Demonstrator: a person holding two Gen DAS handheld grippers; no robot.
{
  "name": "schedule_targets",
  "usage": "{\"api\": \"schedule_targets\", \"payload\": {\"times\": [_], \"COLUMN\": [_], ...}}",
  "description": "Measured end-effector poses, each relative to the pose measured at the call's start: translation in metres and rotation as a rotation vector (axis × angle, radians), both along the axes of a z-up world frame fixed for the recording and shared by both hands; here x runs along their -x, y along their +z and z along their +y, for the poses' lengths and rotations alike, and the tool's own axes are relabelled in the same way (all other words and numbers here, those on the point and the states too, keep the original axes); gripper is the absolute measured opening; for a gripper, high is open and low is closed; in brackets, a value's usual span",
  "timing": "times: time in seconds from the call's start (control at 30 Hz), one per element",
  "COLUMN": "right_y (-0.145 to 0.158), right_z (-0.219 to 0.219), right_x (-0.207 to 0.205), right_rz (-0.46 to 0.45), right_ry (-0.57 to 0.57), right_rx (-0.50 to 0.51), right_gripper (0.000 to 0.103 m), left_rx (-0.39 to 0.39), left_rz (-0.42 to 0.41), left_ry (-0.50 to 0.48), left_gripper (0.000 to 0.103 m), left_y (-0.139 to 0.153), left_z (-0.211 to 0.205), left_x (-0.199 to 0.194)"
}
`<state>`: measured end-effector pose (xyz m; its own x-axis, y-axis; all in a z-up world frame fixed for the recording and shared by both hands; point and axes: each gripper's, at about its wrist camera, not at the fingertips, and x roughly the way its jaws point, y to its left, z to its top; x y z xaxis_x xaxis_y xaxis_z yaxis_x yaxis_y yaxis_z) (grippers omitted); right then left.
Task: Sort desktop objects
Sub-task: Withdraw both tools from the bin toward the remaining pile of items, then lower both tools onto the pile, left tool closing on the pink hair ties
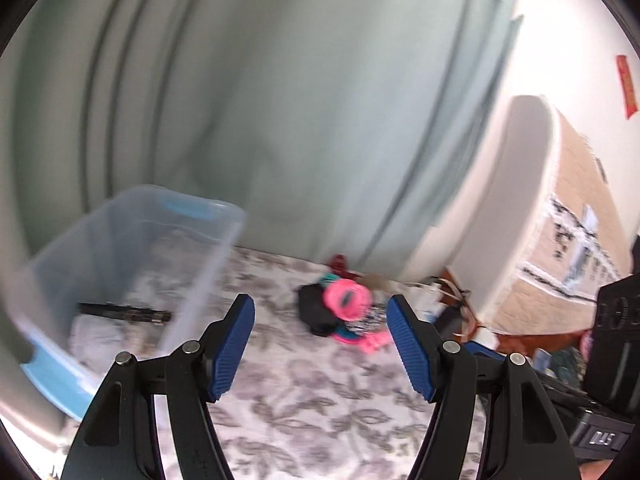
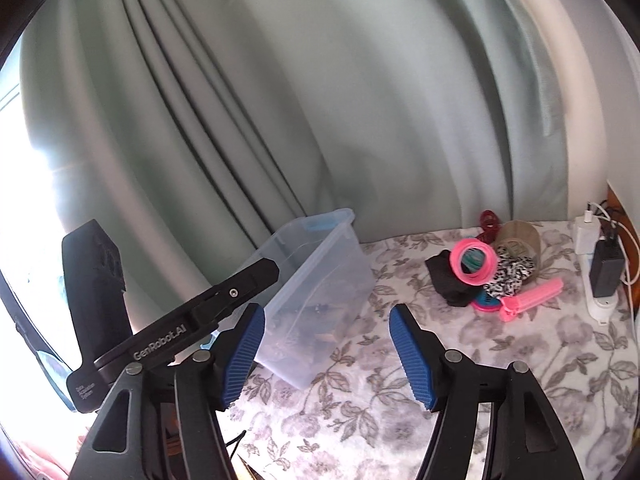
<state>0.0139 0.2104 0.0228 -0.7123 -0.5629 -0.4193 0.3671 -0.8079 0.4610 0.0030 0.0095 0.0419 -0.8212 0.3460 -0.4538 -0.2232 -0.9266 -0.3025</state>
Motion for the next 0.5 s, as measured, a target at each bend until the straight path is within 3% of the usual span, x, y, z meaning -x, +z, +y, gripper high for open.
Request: {"api": "schedule_targets", "payload": {"times": [0.13,0.33,0.5], "right_y": [-0.005,-0.013,-0.020], "right_z": [0.018,0.041,0.051], "right_x": [0.001,0.007,0.017], "right_rz": [-0.013,-0.037,-0.061], "right_ry": [-0.043,-0.101,-0.122], "right_rx": [0.003,0.005,0.002], "right_gripper": [0.069,0.071,0.071], "left_rx": [-0.003,-0.004,0.066], "left_rz": [0.035,0.049,0.059], "left_ry": [-0.061,-0.076,-0.113], "left_gripper": [0.070,0.070,0.070], "left_y": [-0.002,-0.010,-0.016], "left_z": [0.021,0.043,0.060], "left_x": [0.000,0.008,0.013]}}
